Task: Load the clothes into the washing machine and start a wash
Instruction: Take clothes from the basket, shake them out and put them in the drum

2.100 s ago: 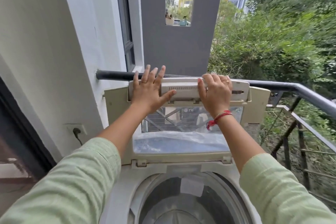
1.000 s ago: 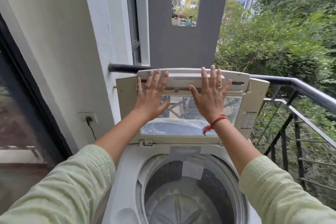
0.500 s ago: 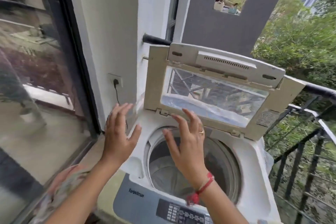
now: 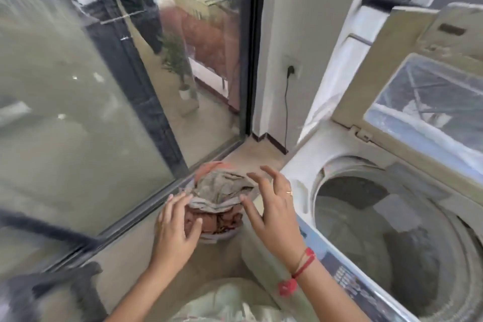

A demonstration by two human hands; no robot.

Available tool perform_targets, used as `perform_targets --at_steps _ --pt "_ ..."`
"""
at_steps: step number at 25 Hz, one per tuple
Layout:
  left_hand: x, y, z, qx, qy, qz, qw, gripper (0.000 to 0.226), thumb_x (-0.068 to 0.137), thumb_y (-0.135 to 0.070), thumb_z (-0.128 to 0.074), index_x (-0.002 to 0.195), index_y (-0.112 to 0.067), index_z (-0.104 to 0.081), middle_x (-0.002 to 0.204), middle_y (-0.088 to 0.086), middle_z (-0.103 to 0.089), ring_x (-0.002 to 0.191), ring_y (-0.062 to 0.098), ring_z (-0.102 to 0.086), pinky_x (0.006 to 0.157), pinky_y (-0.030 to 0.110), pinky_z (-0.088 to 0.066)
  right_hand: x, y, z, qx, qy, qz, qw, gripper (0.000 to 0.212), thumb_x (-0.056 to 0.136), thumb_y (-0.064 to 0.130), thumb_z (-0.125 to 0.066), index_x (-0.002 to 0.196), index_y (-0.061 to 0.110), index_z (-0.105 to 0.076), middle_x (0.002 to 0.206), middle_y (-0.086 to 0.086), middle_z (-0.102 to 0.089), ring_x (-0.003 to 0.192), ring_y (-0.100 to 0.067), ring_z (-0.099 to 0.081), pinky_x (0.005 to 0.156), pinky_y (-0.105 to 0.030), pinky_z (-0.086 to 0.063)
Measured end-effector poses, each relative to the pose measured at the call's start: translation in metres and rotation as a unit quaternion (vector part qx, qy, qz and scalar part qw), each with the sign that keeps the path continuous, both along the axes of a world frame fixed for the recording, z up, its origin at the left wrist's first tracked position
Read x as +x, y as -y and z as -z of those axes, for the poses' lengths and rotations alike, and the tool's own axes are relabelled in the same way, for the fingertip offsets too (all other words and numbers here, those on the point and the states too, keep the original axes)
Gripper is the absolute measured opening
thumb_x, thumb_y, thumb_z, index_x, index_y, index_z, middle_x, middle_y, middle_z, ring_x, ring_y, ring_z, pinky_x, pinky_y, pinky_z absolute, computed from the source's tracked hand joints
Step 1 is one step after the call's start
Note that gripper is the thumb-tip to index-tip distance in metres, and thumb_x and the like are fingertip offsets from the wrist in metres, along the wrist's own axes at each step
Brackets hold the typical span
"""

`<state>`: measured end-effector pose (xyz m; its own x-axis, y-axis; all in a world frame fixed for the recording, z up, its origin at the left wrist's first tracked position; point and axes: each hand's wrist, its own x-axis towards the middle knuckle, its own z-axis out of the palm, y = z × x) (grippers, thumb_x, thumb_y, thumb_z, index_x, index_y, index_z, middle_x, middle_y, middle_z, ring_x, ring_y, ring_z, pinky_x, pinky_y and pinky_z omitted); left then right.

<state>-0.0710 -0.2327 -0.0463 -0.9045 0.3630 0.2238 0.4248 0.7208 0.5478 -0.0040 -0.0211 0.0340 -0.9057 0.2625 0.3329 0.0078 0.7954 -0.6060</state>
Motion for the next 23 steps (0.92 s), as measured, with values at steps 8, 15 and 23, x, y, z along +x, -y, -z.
perform_targets --at_steps 8,15,23 --pt "-0.12 0.065 0.044 -0.043 0.093 -0.035 0.994 0.056 0.082 -0.044 -0.043 0.128 -0.011 -0.047 0.128 0.011 -0.052 0.128 0.034 -0.04 0.104 0.046 -0.035 -0.102 0.056 0.071 0.007 0.11 -0.008 0.994 0.042 0.089 0.044 -0.047 0.123 0.02 -0.051 0.129 -0.005 -0.045 0.121 -0.023 -0.042 0.101 -0.03 -0.032" --pt "-0.279 0.094 0.134 -0.193 0.208 0.088 0.955 0.052 0.084 -0.025 -0.062 0.132 -0.013 -0.045 0.131 0.012 -0.048 0.126 0.035 -0.04 0.099 0.047 -0.037 -0.208 0.078 0.185 -0.069 0.272 0.147 0.949 0.039 0.084 0.028 -0.06 0.12 0.015 -0.056 0.127 -0.011 -0.047 0.121 -0.03 -0.043 0.101 -0.036 -0.033" --pt "-0.354 0.065 0.265 -0.354 0.243 0.227 0.874 0.06 0.086 -0.032 -0.057 0.139 -0.017 -0.034 0.138 0.006 -0.04 0.134 0.026 -0.032 0.106 0.043 -0.032 -0.237 0.081 0.326 0.095 0.46 0.032 0.882 0.064 0.06 0.033 -0.08 0.118 0.016 -0.059 0.135 -0.018 -0.049 0.121 -0.038 -0.051 0.094 -0.051 -0.044"
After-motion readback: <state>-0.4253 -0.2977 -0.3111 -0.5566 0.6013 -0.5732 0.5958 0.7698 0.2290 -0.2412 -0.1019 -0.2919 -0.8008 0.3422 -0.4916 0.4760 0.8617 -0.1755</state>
